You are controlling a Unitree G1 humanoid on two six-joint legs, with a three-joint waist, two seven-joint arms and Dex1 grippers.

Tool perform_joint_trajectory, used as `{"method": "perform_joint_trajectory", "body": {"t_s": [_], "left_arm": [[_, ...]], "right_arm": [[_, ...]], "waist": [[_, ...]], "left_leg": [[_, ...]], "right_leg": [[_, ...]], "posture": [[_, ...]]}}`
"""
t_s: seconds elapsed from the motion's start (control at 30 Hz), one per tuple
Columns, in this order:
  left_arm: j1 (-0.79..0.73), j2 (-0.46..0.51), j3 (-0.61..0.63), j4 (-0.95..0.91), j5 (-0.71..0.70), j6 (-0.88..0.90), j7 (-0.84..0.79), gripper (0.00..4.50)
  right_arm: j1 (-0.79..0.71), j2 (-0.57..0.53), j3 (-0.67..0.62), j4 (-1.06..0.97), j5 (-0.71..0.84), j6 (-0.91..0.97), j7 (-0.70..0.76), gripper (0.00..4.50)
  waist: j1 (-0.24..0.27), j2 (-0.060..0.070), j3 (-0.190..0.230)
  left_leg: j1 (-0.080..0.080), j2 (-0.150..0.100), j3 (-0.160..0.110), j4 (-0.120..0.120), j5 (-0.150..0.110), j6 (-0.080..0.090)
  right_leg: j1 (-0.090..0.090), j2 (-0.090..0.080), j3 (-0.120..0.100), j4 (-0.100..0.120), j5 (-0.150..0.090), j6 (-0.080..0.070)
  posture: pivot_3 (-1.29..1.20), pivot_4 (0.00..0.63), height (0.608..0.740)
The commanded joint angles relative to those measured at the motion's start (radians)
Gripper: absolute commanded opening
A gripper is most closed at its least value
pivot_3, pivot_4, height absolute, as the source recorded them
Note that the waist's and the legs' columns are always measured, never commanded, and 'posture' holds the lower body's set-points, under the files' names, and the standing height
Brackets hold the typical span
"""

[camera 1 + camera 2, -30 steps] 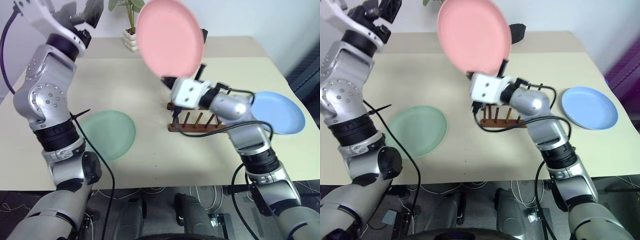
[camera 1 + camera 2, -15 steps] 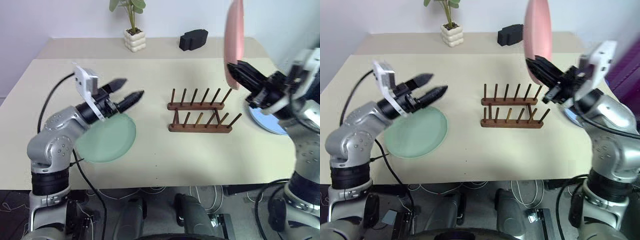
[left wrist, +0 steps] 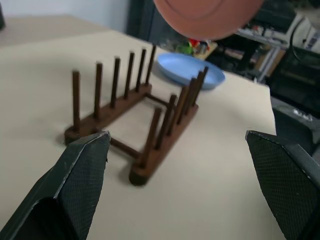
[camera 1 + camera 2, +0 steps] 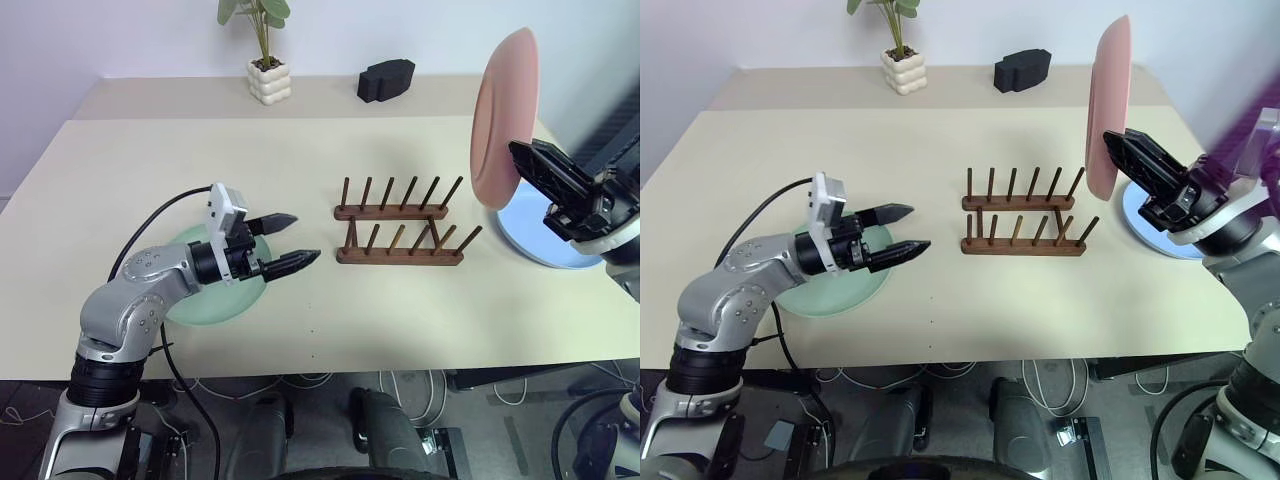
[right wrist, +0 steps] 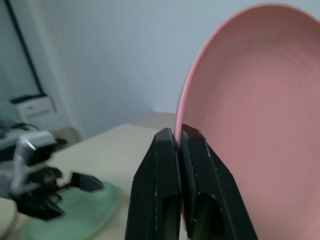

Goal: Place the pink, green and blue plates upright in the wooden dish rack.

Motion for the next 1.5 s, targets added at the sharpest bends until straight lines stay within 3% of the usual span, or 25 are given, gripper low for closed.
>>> {"method": "perform_joint_trajectory", "body": {"t_s": [0.03,0.53,1.27,1.37,1.5], "left_arm": [[0.004,-0.001,-0.010,-0.026,0.004,-0.018,-0.006,4.46],[0.021,-0.013,-0.010,-0.049,-0.009,-0.011,0.005,4.46],[0.013,-0.004,-0.026,-0.056,0.012,-0.038,-0.017,4.46],[0.014,-0.004,-0.031,-0.054,0.017,-0.044,-0.016,4.50],[0.015,-0.007,-0.032,-0.054,0.020,-0.047,-0.015,4.50]], "right_arm": [[-0.002,-0.034,0.004,0.019,0.051,0.000,0.037,0.00],[-0.015,-0.073,0.065,0.176,0.080,0.021,0.119,0.00],[-0.033,-0.049,0.073,0.339,0.101,0.076,0.100,0.00],[-0.036,-0.047,0.070,0.349,0.101,0.079,0.094,0.95],[-0.036,-0.048,0.067,0.350,0.094,0.073,0.087,2.95]], "waist": [[0.002,0.000,0.000],[0.001,0.000,0.000],[0.001,0.000,0.000],[0.000,0.000,0.000],[0.000,0.000,0.000]], "left_leg": [[0.000,0.000,0.000,0.000,0.000,0.000],[0.000,0.000,0.000,0.000,0.000,0.000],[0.000,0.000,0.000,0.000,0.000,0.000],[0.000,0.000,0.000,0.000,0.000,0.000],[0.000,0.000,0.000,0.000,0.000,0.000]], "right_leg": [[0.000,0.000,0.000,0.000,0.000,0.000],[0.000,0.000,0.000,0.000,0.000,0.000],[0.000,0.000,0.000,0.000,0.000,0.000],[0.000,0.000,0.000,0.000,0.000,0.000],[0.000,0.000,0.000,0.000,0.000,0.000]], "posture": [[0.00,0.150,0.740],[0.00,0.150,0.740],[0.00,0.150,0.740],[0.00,0.150,0.740],[0.00,0.150,0.740]]}}
